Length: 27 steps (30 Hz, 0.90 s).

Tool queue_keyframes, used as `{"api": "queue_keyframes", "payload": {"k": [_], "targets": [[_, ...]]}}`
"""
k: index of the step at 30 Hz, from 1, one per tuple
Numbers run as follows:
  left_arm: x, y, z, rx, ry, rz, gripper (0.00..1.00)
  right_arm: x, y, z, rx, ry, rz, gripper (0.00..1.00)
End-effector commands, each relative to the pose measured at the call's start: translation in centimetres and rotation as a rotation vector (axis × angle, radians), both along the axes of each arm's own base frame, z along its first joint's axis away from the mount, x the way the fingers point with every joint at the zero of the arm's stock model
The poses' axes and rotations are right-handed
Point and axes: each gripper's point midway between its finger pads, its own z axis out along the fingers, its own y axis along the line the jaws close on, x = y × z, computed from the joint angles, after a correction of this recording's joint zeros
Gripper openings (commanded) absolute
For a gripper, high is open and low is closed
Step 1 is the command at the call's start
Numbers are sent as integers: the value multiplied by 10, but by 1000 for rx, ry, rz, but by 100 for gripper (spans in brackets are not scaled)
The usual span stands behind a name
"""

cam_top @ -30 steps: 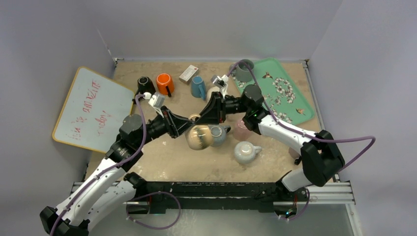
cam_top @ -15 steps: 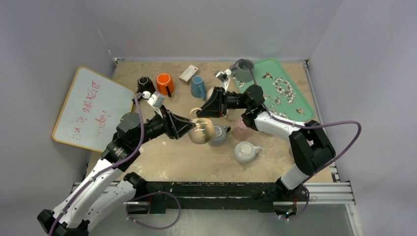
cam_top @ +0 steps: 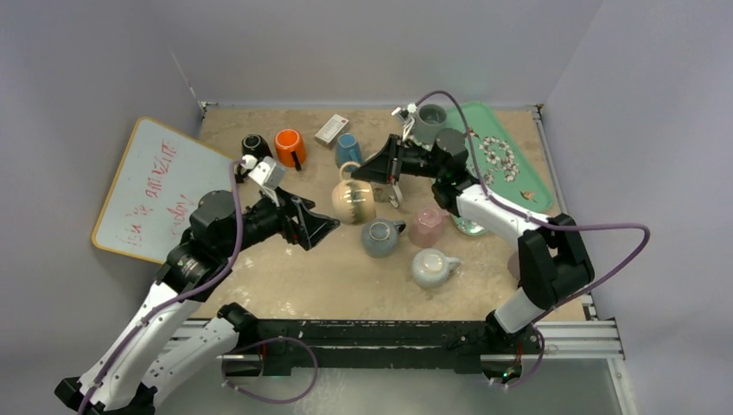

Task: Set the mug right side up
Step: Turn over the cup at the corner of the board, then place the cup on the tray.

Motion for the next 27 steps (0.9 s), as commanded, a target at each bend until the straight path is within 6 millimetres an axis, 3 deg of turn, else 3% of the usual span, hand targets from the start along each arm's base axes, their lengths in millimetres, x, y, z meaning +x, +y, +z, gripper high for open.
{"api": "queue_keyframes", "payload": {"k": [1,5,11,18,24,27], "targets": [[1,20,17,138,-121,39,90,32,-15,54,-54,-116,-211,0],[6,40,13,233,-164,114,91,65,-31,62,-149,-96,-414,0],[8,60,-1,295,-200,191,91,115,-78,64,-224,49,-713,0],[7,65,-16,327,-185,204,92,162,-157,60,-243,291,-1045,0],[5,66,-17,327,-196,197,92,183,-226,42,-336,565,-1383,0],[4,65,-18,326,-196,189,92,193,-252,35,-290,647,-1509,0]]}}
